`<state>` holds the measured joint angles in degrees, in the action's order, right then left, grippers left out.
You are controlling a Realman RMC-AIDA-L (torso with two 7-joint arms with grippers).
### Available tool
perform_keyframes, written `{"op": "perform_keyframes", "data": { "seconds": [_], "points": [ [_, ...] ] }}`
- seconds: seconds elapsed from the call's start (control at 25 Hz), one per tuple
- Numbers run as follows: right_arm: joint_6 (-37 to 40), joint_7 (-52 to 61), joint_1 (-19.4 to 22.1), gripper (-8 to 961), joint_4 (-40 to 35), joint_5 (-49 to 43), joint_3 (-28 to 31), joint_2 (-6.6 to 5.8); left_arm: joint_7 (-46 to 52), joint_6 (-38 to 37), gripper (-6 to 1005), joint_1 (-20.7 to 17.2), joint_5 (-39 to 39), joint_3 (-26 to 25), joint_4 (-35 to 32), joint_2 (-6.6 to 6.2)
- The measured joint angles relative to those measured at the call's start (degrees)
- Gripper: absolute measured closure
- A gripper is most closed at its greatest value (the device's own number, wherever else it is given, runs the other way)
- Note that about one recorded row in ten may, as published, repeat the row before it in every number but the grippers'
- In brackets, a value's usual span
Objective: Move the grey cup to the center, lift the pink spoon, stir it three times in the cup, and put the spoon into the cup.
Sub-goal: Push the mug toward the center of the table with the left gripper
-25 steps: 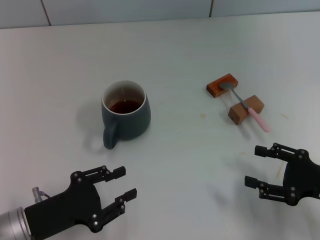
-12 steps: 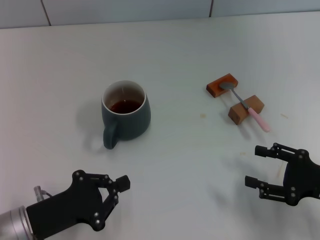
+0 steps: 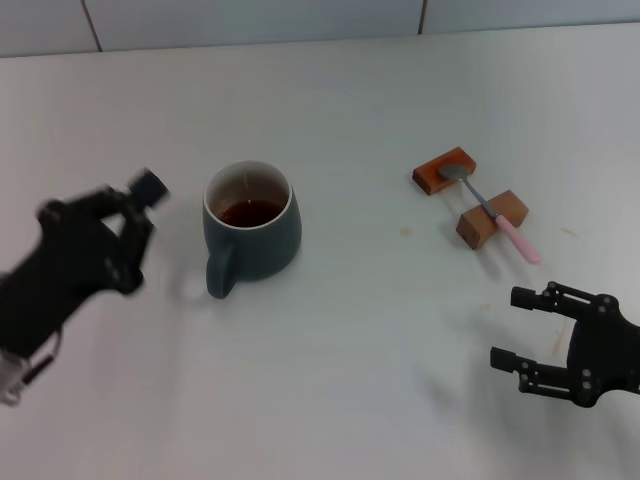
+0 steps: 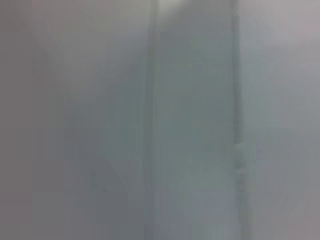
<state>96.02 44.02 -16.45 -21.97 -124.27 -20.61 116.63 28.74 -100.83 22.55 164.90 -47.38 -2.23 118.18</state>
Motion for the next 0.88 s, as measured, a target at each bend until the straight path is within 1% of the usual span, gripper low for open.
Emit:
{"op": "perform_keyframes", "data": {
  "seconds": [0.12,0.24,0.28,0.32,0.36,0.6,0.72,0.76,0.8,0.88],
  "points": [
    [0.0,0.0,0.0,180,0.0,0.0,0.0,0.00,-8.6,7.8,1001,0.5,0.0,-5.9,0.2,0.07],
    [0.0,0.0,0.0,180,0.0,0.2,0.0,0.00,-16.3,15.3,1001,0.9,0.0,-9.4,0.7,0.22],
    [0.0,0.0,0.1,180,0.0,0.2,0.1,0.00,-22.3,20.5,1001,0.9,0.1,-11.1,2.1,0.35],
    [0.0,0.0,0.1,180,0.0,0.2,0.1,0.00,-22.3,20.5,1001,0.9,0.1,-11.1,2.1,0.35],
    [0.0,0.0,0.2,180,0.0,0.3,0.1,0.00,-24.8,22.5,1001,0.8,0.1,-11.5,2.9,0.39],
    [-0.1,0.0,0.3,180,0.0,0.4,0.2,0.00,-37.1,33.2,1001,-1.8,0.6,-11.1,11.3,0.56],
    [-0.1,0.0,0.2,181,0.0,0.4,0.2,0.00,-39.9,38.6,1001,-3.1,0.6,-11.1,15.2,0.64],
    [-0.1,0.0,0.1,181,0.0,0.4,0.2,0.00,-39.9,38.6,1001,-3.1,0.6,-11.1,15.2,0.64],
    [-0.1,0.0,0.1,181,0.0,0.4,0.2,0.02,-41.5,42.0,1001,-3.9,0.6,-11.1,17.9,0.72],
    [-0.2,0.0,0.0,181,0.0,0.4,0.3,0.07,-42.0,43.4,1001,-4.3,0.6,-11.0,19.2,0.78]
  ]
}}
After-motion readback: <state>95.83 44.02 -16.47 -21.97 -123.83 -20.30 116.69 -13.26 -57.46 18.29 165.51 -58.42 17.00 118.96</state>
